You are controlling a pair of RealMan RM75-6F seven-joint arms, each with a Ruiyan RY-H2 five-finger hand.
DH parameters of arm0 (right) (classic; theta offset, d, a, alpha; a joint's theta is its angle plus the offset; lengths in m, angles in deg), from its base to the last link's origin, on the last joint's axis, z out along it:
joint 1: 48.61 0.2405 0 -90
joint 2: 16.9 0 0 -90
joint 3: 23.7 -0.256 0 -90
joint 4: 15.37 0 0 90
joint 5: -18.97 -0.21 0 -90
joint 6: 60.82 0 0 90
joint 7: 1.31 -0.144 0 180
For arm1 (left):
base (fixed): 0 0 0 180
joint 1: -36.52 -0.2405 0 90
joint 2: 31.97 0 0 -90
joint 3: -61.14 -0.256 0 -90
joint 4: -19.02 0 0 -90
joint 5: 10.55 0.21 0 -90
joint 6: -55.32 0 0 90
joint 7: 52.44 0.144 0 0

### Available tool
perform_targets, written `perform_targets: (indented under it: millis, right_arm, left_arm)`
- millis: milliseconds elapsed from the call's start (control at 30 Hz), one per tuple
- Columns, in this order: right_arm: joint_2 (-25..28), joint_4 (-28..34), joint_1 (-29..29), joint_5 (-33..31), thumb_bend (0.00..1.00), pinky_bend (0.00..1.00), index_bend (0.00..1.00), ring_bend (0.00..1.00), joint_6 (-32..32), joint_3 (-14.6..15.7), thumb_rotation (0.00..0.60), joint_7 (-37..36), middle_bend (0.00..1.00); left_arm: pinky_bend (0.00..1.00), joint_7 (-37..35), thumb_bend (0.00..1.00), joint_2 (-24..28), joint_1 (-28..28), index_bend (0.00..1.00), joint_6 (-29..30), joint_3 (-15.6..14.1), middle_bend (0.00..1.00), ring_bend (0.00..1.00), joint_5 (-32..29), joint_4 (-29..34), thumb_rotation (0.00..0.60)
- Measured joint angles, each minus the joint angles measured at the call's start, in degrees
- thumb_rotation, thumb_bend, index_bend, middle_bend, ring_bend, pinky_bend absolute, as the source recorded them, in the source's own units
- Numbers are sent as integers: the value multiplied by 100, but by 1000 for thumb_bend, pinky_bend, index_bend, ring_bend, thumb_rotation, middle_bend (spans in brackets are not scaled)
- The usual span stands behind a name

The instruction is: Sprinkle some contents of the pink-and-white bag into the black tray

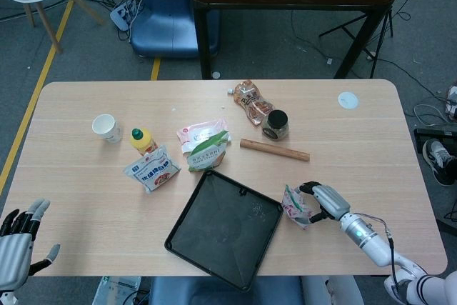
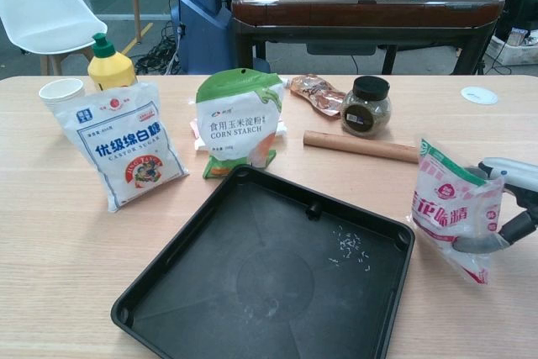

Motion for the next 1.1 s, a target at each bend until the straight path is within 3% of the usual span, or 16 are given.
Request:
perform_targets:
  millis: [633,1100]
  right_arm:
    - [-7,-51,-33,-4,225,33,249,103,-52,66,600,202,231]
    - [299,425,-114,52,190,18,223,90,-305,97,600,615,215]
  left_arm:
    - [55,42,248,5,27,97,-36,7,107,149,-10,26,600]
    - [55,-21,248,2,23,97,-26,1,108,147,-5,-12,600]
